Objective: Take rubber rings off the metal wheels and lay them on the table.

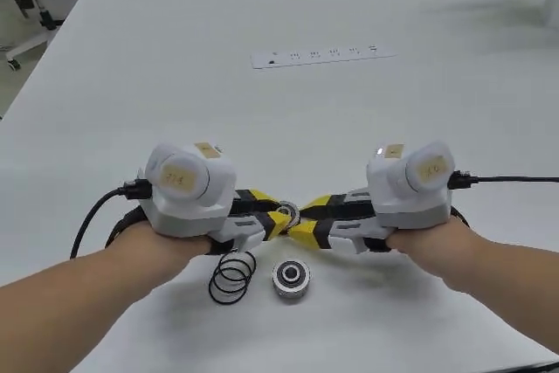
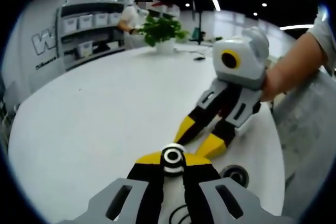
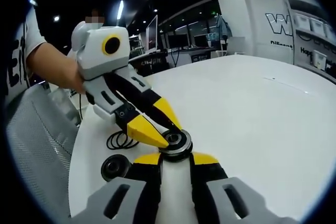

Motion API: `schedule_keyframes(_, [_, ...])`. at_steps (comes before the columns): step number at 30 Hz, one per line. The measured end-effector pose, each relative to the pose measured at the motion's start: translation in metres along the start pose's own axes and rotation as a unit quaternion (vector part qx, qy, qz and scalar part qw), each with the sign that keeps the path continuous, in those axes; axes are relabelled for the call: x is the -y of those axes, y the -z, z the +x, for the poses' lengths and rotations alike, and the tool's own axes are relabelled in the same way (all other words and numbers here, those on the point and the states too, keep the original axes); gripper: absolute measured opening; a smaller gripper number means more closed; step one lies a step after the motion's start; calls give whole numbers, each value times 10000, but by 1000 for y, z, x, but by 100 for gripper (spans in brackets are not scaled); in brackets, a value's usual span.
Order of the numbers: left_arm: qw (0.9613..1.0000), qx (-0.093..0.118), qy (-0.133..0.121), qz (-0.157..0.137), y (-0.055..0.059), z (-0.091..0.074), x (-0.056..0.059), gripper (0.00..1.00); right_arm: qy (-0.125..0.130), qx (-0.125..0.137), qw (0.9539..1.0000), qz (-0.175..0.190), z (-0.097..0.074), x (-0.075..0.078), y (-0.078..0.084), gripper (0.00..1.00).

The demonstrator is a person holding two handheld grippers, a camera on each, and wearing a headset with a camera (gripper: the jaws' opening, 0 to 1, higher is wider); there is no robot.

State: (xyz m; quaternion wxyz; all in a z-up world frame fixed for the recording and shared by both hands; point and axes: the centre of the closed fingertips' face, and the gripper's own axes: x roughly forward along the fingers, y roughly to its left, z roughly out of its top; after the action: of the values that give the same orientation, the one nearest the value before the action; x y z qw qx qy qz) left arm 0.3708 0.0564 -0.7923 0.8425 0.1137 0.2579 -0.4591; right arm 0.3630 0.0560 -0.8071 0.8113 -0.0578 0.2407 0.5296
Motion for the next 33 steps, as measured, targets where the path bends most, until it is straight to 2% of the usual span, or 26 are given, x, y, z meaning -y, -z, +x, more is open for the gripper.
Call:
schedule_keyframes(10, [10000, -1, -30, -59, 0, -1, 1, 13, 28, -109, 9999, 12, -2, 0, 2, 15])
schedule_keyframes(13, [10000, -17, -39, -47, 1, -2, 0, 13, -5, -149, 9999, 88, -4, 0, 4, 8])
schedule_keyframes(14, [10000, -21, -46, -43, 1, -2, 0, 13, 1, -196, 9998, 95, -4, 2, 6, 1])
schedule_keyframes(18, [10000, -18, -59, -52, 1, -2, 0, 13, 15, -168, 9996, 211, -3, 3, 6, 0])
schedule_keyframes(21, [10000, -18, -78, -32, 1, -2, 0, 13, 18, -122, 9985, 542, -3, 5, 6, 0])
schedule_keyframes(23, [10000, -25, -88, -6, 2, -2, 1, 13, 94, -58, 9957, 925, -4, 8, 6, 0])
schedule_keyframes(26, [10000, -30, -14, -14, 2, -2, 3, 12, 273, -32, 9939, 1069, -7, 17, 4, 0])
schedule_keyframes(30, [10000, -58, -56, 16, 2, -2, 5, 12, 230, 198, 9893, 1424, -11, 18, -2, 0])
schedule_keyframes(33, [9999, -99, -94, 76, 2, -2, 5, 12, 216, 287, 9874, 1540, -12, 18, -7, 0])
